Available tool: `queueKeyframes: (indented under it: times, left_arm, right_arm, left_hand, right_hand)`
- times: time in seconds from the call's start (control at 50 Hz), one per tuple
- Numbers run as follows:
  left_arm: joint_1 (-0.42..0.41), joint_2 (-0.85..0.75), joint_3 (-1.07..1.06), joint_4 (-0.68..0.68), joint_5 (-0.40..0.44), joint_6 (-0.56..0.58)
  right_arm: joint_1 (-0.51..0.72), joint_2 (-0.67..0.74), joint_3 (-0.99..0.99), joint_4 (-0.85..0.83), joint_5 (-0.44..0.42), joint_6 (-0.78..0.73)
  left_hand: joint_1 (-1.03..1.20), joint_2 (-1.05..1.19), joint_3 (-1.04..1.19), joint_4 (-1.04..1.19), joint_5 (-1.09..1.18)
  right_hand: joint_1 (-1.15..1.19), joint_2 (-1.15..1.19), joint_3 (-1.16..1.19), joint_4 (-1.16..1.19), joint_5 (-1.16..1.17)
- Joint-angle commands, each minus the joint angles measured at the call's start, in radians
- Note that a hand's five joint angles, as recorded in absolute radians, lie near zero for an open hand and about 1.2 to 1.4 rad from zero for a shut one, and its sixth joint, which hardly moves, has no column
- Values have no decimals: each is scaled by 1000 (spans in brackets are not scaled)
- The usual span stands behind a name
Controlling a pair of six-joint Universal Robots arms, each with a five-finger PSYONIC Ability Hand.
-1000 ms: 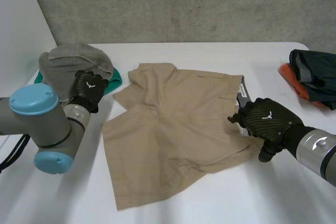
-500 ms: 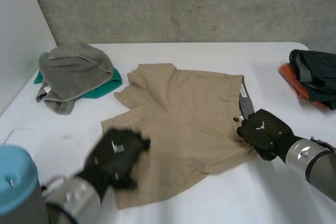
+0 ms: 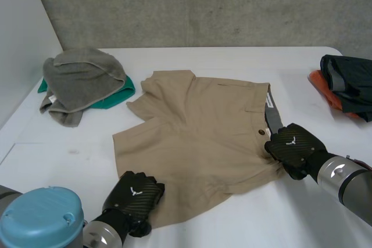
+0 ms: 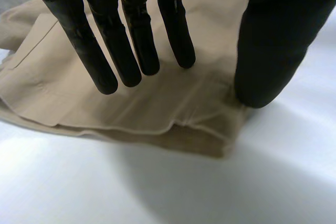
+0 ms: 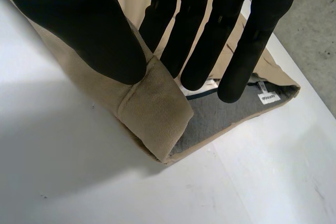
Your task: Fold the laundry.
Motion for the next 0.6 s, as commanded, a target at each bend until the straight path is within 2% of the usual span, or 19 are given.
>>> queueKeyframes:
  times: [0.02, 0.08, 0.18, 0.24, 0.28, 0.3, 0.34, 0.36, 0.38, 0.46, 0.52, 0.6]
  left_arm:
    - [-3, -17, -4, 68, -60, 81]
    - [-9, 35, -6, 80, -94, 87]
    - [-4, 158, -21, 77, -89, 86]
    - [-9, 222, -29, 17, -83, 96]
    - [-13, 259, -33, -53, -69, 112]
    - [-13, 284, -35, -151, -50, 133]
    - [-15, 302, -32, -261, -26, 156]
    - [-15, 308, -29, -318, -16, 165]
    - [-15, 315, -27, -430, 3, 176]
    - [-13, 318, 0, -618, 26, 176]
    - [-3, 315, 32, -586, 26, 178]
    - [2, 304, 89, -439, 26, 178]
  right_arm:
    - [-2, -1, 4, 0, 0, 0]
    - [-2, -14, 4, 5, 8, 1]
    - [0, -90, 10, 47, 26, -6]
    - [1, -156, 12, 170, 34, -29]
    - [-2, -210, 9, 306, 37, -68]
    - [-2, -234, 12, 360, 39, -86]
    - [-12, -273, 23, 487, 45, -144]
    - [-41, -296, 38, 599, 54, -221]
    - [-61, -302, 49, 653, 63, -267]
    - [-132, -314, 72, 772, 94, -463]
    - [-143, -308, 55, 715, 91, -403]
    - [-134, -290, 27, 611, 89, -272]
  left_hand:
    - [673, 677, 677, 677, 682]
    - [673, 678, 677, 677, 682]
    - [673, 678, 677, 677, 682]
    - [673, 678, 677, 677, 682]
    - [673, 678, 677, 677, 682]
    - [673, 678, 677, 677, 682]
    - [673, 678, 677, 677, 682]
    - [673, 678, 677, 677, 682]
    - [673, 678, 677, 677, 682]
    - [673, 678, 677, 677, 682]
    - [673, 678, 677, 677, 682]
    - [673, 678, 677, 677, 682]
  right_hand:
    - [321, 223, 215, 203, 214]
    - [321, 223, 215, 203, 214]
    - [321, 223, 215, 203, 214]
    - [321, 223, 215, 203, 214]
    - [321, 223, 215, 203, 214]
    - [321, 223, 215, 203, 214]
    - [321, 223, 215, 203, 214]
    - [321, 223, 215, 203, 214]
    - [321, 223, 215, 203, 214]
    - [321, 223, 215, 203, 214]
    - [321, 223, 215, 203, 214]
    - [321, 223, 215, 203, 214]
